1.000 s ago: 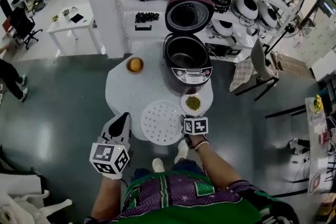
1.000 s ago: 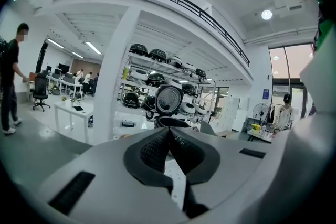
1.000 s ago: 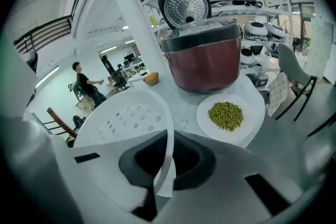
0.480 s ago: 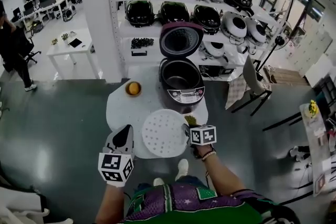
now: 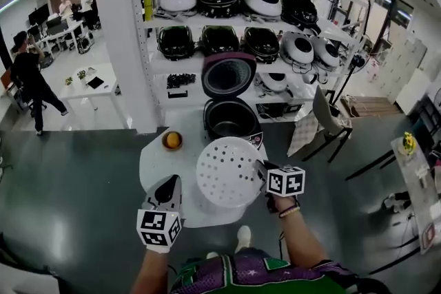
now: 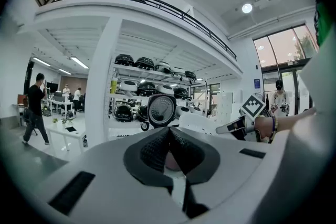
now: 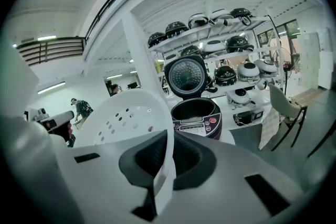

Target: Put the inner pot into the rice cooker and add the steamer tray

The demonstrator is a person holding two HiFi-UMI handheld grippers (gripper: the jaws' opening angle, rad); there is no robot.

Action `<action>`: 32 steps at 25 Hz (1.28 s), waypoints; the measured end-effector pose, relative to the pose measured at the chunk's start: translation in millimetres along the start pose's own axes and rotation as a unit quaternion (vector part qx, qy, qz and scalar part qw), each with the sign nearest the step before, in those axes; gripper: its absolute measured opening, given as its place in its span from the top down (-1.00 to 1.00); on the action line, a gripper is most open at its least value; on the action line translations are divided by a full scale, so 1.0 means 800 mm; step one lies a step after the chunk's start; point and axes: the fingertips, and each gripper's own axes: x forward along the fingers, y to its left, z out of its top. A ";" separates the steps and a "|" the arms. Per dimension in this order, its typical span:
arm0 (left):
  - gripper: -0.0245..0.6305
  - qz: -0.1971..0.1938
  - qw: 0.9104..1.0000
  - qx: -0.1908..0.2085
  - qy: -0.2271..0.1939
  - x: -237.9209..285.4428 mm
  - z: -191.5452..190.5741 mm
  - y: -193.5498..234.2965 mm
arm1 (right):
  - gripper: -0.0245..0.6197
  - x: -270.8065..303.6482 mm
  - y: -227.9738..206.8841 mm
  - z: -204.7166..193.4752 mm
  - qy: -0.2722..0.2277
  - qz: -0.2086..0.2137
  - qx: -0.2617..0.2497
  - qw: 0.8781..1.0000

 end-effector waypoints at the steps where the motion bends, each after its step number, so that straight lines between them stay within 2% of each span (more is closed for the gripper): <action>1: 0.86 -0.005 1.000 0.001 -0.002 0.004 0.003 -0.003 | 0.87 -0.007 -0.001 0.009 -0.008 -0.004 -0.003 1.000; 6: 0.86 -0.023 1.000 0.004 -0.012 0.022 0.025 -0.013 | 0.87 -0.037 -0.003 0.048 -0.044 -0.015 0.002 0.999; 13: 0.86 -0.053 0.998 -0.002 -0.041 0.051 0.050 -0.025 | 0.87 -0.053 -0.028 0.080 -0.065 -0.019 0.011 0.998; 32: 0.86 0.028 0.998 0.001 -0.060 0.144 0.082 -0.012 | 0.87 0.070 -0.124 0.177 -0.052 0.019 -0.008 0.998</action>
